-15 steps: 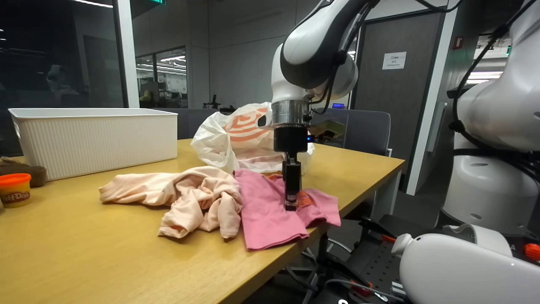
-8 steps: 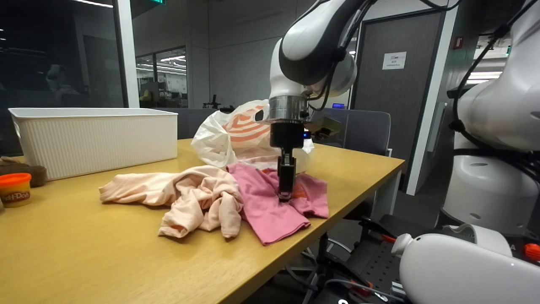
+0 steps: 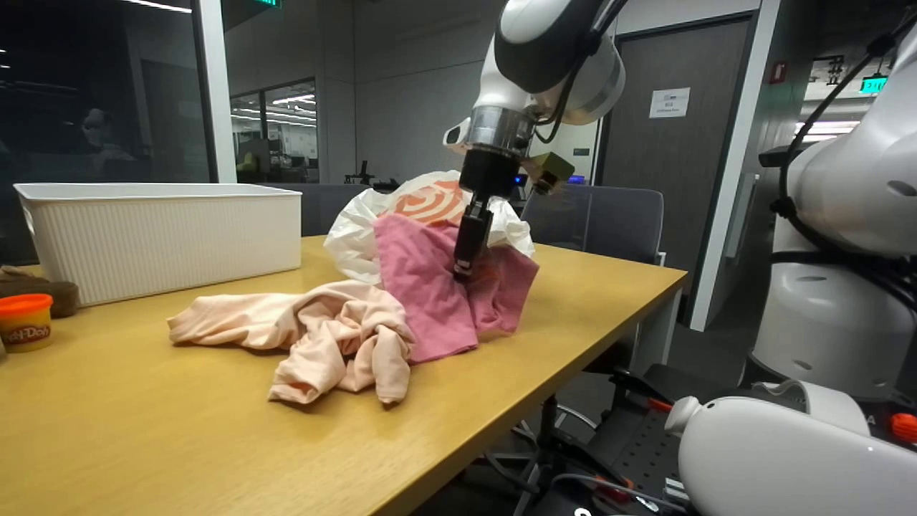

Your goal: Put the t-shirts in the plastic bag.

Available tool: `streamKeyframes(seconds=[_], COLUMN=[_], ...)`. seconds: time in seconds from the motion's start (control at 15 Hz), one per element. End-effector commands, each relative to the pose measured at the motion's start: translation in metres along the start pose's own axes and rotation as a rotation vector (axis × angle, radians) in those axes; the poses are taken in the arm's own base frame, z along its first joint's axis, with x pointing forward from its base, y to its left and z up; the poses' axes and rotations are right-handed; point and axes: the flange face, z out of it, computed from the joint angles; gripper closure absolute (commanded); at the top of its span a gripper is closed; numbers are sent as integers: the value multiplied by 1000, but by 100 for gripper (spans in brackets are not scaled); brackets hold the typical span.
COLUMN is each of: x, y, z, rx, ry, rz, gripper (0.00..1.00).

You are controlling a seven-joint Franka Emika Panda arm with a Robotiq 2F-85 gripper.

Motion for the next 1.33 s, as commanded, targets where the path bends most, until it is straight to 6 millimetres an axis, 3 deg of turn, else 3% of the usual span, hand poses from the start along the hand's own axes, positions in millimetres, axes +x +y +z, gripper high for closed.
streamKeyframes(seconds=[0.0, 0.53, 0.67, 0.87, 1.07, 1.27], x=[10, 25, 23, 9, 4, 13], y=[20, 75, 89, 105, 114, 120], z=[-22, -36, -36, -56, -61, -26], rx=[-135, -395, -472, -613, -750, -733], ry=[118, 322, 361, 356, 309, 230], rz=[62, 218, 216, 194, 174, 158], gripper=[98, 96, 96, 96, 97, 99])
